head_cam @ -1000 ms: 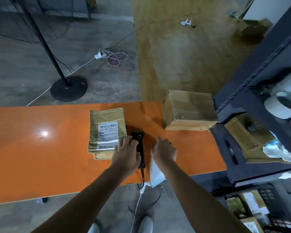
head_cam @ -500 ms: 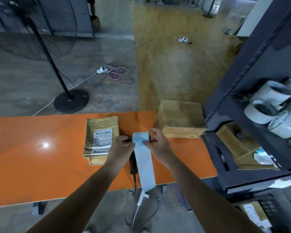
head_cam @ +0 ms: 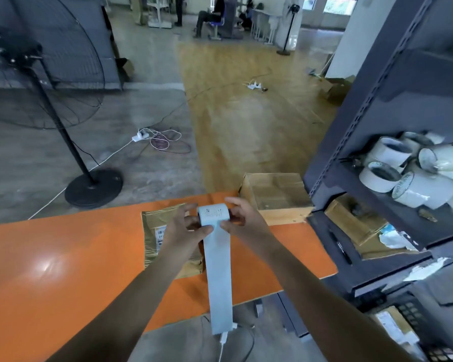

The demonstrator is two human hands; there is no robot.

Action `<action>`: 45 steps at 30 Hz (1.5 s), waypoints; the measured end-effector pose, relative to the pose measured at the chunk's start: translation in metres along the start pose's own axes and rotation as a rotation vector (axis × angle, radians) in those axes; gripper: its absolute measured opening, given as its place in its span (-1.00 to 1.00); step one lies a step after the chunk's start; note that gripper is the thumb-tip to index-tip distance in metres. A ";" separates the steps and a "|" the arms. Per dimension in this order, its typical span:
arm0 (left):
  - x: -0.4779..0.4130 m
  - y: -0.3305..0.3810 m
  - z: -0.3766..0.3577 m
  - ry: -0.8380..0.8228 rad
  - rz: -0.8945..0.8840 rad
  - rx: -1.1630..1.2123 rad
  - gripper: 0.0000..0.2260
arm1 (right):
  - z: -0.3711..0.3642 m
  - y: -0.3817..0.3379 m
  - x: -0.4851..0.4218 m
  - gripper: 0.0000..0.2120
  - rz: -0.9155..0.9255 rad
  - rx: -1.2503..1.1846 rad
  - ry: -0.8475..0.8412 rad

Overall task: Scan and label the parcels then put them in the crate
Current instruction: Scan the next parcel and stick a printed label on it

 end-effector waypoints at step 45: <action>-0.004 0.009 0.042 -0.140 -0.159 -0.219 -0.97 | -0.027 -0.030 0.002 -0.90 0.031 0.125 -0.013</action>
Point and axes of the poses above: each hand's wrist, its own x-axis away from the middle knuckle, its own z-axis out of the back of the hand, y = z × x, the point moved 2 cm from there along -x, towards the middle knuckle, and after that the axes turned 11 degrees about z, right-handed, at the moved point
